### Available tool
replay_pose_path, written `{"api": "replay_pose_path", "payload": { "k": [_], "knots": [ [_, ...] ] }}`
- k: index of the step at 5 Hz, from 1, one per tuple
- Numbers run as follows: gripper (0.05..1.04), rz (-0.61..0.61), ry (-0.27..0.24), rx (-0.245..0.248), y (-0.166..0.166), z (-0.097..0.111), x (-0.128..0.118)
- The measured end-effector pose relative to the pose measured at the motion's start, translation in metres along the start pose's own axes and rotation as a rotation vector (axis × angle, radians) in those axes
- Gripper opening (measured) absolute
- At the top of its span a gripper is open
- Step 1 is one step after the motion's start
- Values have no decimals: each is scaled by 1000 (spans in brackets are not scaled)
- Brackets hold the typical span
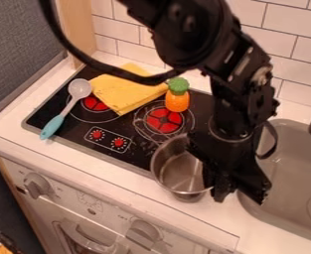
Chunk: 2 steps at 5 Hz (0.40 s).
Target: Put the silver pot above the yellow towel
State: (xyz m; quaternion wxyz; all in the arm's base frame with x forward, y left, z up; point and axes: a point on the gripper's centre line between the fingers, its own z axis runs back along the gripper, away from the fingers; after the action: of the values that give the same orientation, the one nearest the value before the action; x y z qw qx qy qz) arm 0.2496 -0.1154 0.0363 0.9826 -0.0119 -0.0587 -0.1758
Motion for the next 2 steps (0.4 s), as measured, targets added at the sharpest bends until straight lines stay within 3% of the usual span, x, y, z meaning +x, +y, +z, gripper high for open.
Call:
{"api": "replay_pose_path", "payload": {
  "k": [1,2],
  "knots": [
    [78,91,-17,2,1,23,-1],
    [78,193,16,37,24,36,4]
  ]
}}
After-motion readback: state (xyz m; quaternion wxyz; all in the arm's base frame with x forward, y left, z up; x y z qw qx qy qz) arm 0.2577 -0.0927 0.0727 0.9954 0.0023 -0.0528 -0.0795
